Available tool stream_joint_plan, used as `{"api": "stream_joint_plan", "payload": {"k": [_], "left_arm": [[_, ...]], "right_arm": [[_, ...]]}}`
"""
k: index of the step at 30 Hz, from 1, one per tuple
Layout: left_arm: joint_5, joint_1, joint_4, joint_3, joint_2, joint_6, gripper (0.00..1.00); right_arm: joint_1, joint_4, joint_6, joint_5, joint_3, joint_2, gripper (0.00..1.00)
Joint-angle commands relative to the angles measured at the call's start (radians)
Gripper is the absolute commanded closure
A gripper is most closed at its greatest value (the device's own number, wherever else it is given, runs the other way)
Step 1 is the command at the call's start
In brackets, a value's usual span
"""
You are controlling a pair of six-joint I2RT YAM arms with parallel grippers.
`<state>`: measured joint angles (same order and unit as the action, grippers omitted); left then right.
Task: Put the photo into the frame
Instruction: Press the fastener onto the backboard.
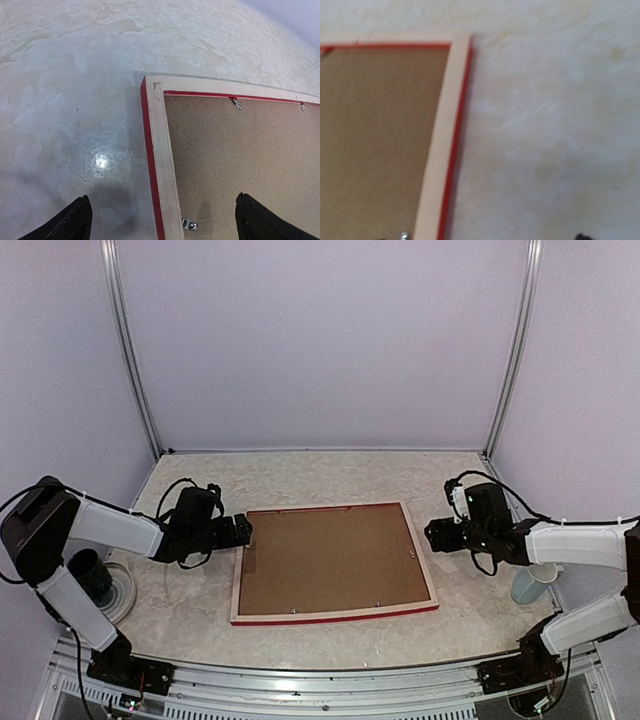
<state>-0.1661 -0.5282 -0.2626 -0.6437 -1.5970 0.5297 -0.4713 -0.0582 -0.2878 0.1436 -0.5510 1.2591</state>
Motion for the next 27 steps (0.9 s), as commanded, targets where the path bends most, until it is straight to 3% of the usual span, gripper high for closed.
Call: {"api": "stream_joint_plan", "payload": {"k": [1, 10, 27], "left_arm": [[0.025, 0.014, -0.024, 0.01, -0.011, -0.004, 0.02], [0.04, 0.029, -0.001, -0.019, -0.071, -0.003, 0.04], [0.066, 0.034, 0.005, -0.037, -0.119, -0.001, 0.05]], "right_arm": [[-0.013, 0.038, -0.027, -0.11, -0.053, 0.089, 0.23], [-0.017, 0.052, -0.048, -0.236, -0.112, 0.21, 0.27], [-0.027, 0.081, -0.054, -0.226, -0.129, 0.293, 0.46]]}}
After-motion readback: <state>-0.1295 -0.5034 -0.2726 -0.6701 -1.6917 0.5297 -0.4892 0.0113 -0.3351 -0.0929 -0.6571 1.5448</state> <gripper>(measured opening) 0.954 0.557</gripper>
